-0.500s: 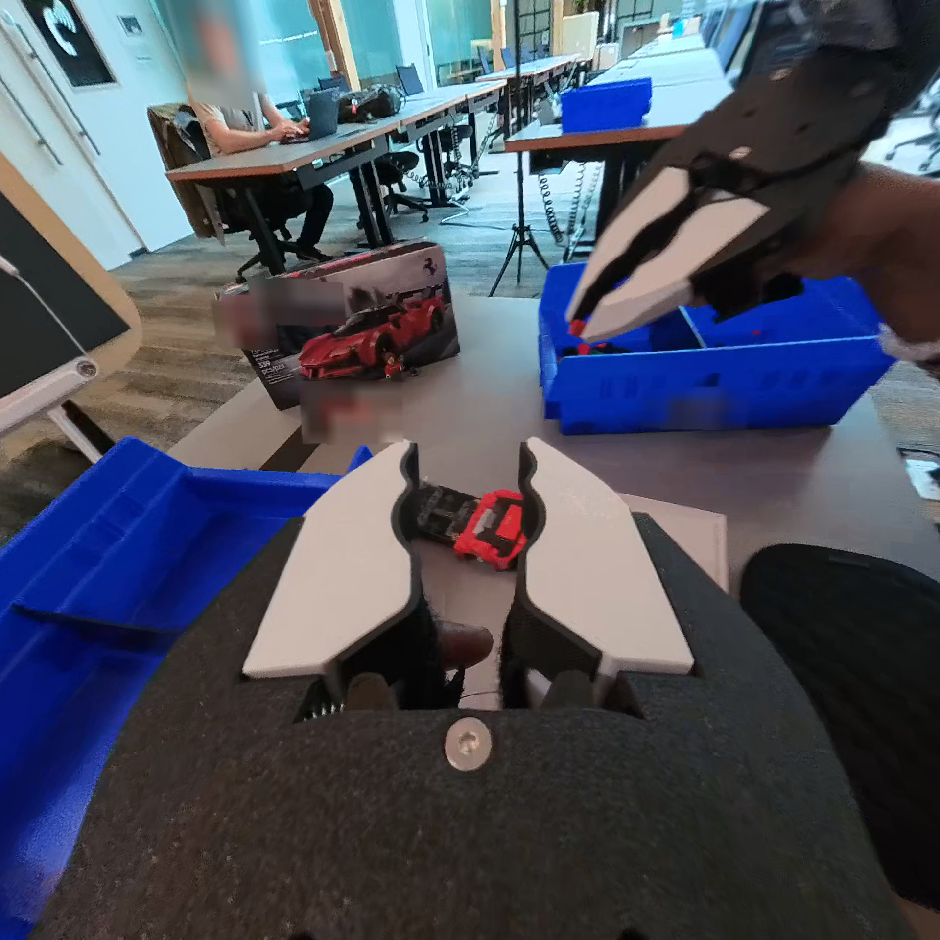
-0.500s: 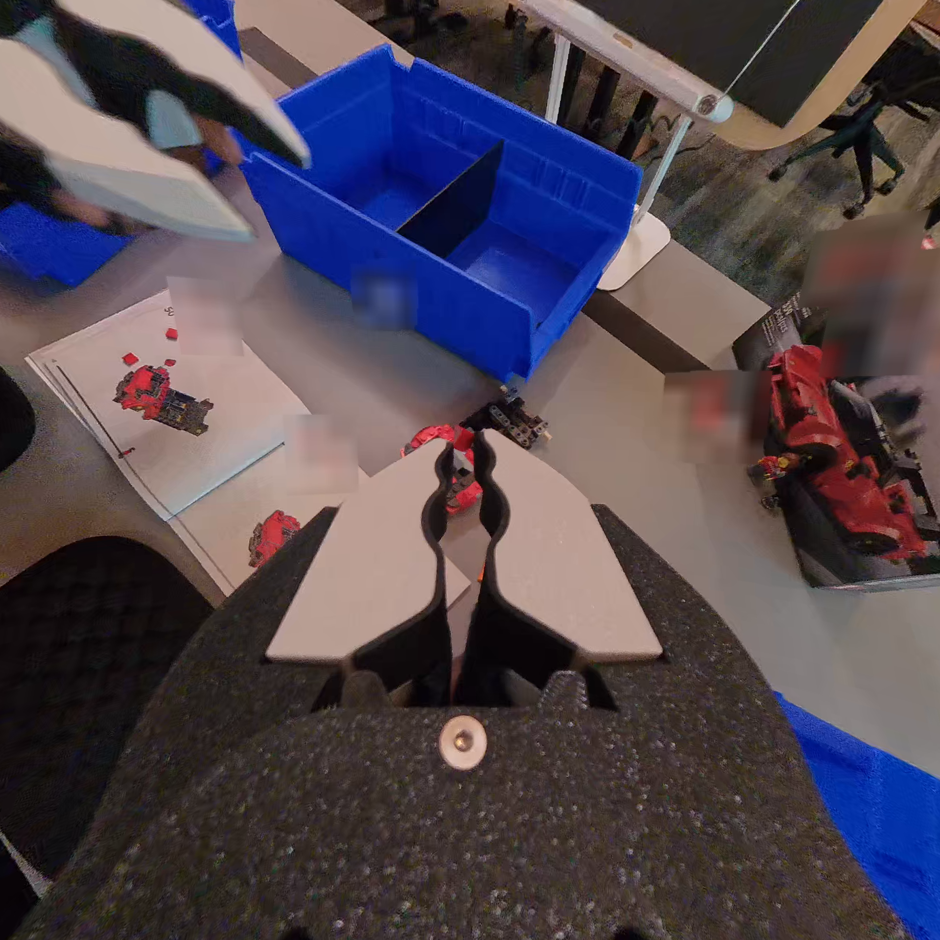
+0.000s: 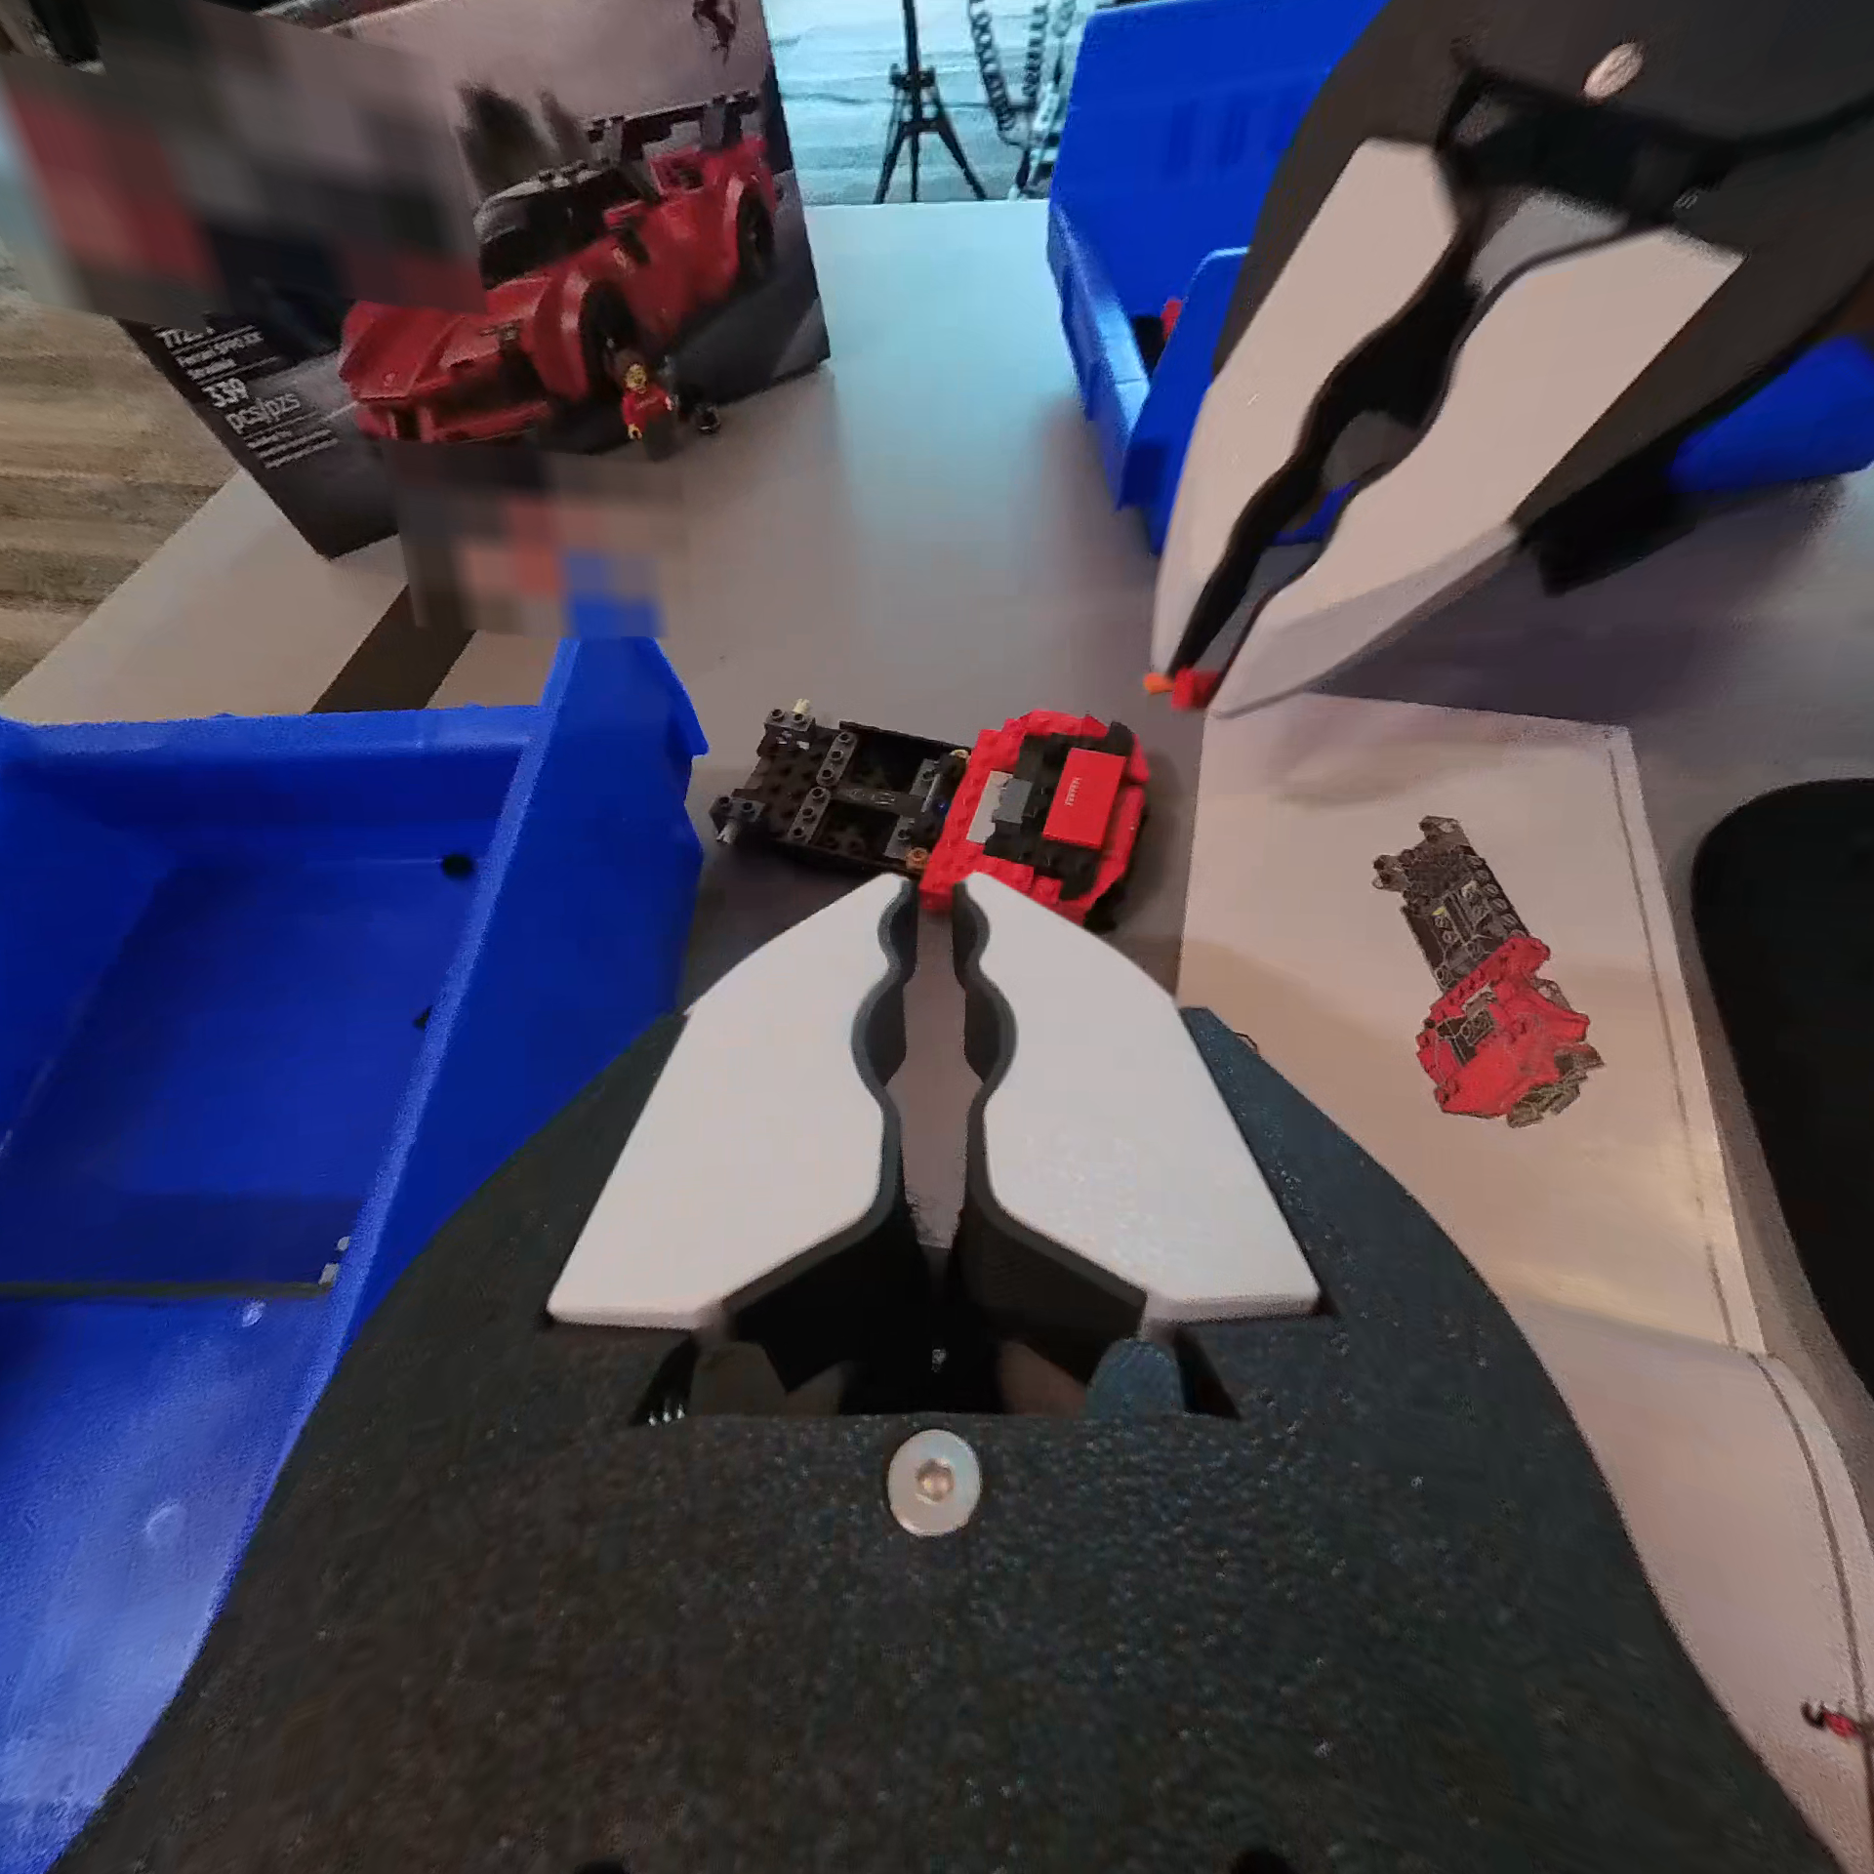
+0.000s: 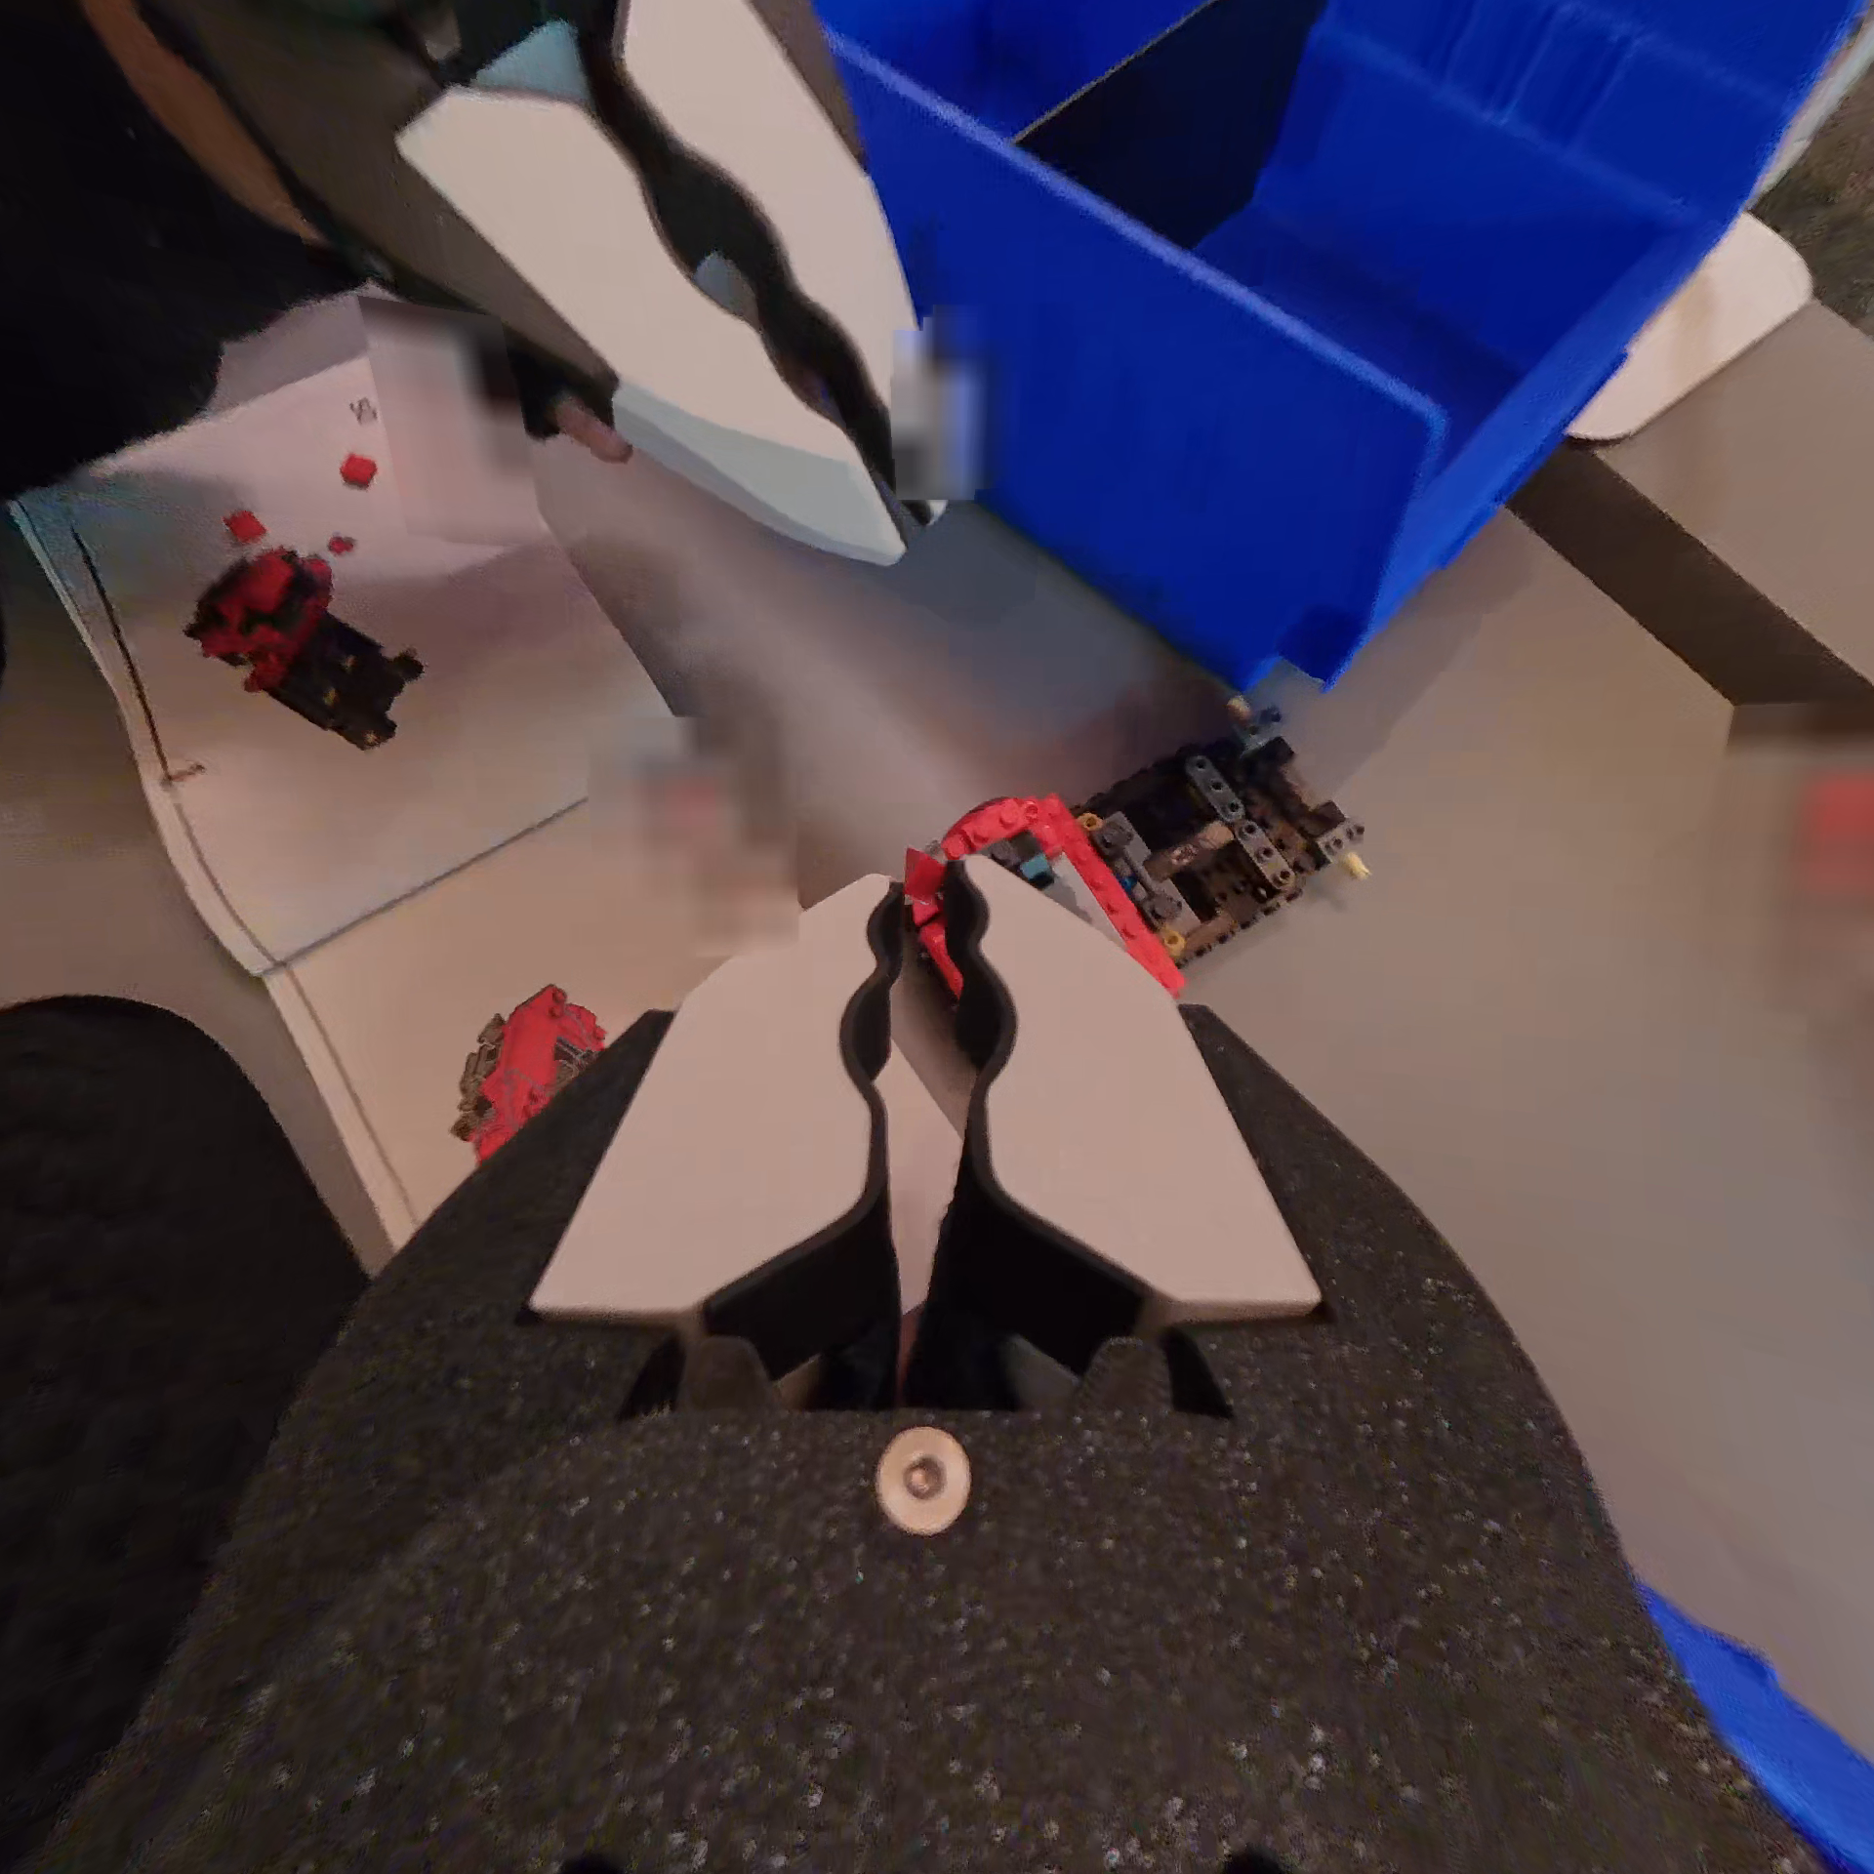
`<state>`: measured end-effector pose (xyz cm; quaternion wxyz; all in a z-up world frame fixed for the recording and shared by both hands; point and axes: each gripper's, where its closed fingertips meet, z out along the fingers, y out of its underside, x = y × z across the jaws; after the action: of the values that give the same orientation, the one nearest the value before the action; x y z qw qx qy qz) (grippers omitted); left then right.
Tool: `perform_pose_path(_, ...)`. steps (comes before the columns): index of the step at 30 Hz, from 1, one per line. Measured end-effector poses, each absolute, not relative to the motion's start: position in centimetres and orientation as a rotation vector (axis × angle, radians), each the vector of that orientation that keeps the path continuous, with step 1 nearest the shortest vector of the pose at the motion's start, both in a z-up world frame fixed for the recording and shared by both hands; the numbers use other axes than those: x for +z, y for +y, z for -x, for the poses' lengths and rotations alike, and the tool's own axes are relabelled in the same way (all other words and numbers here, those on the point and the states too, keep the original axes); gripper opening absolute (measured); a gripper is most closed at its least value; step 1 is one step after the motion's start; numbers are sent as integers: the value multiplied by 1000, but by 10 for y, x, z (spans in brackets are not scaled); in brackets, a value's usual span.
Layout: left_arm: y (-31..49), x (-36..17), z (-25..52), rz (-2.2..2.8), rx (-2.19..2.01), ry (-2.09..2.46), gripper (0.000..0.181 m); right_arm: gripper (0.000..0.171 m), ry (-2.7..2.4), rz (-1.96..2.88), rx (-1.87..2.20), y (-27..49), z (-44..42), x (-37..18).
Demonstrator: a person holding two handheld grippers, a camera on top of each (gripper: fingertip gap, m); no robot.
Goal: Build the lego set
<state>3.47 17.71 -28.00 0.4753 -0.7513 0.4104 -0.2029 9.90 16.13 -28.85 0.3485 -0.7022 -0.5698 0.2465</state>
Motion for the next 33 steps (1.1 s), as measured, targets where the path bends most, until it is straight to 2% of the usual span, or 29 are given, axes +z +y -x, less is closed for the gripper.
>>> perform_pose_path(8, 175, -299, -39, 1836, -482, 1073, 10, 7, -1596, 1832, 543, 174, -76, -322)
perform_pose_path(17, 163, -313, -57, 1699, -381, 1306, 24, 8, -1546, 1908, 581, 176, -75, -328)
perform_pose_path(24, 166, -322, -63, 1719, -407, 1311, 8, 8, -1601, 1939, 551, 175, -72, -330)
perform_pose_path(33, 171, -325, -64, 1750, -475, 1257, 6, 8, -1760, 1860, 486, 170, -74, -329)
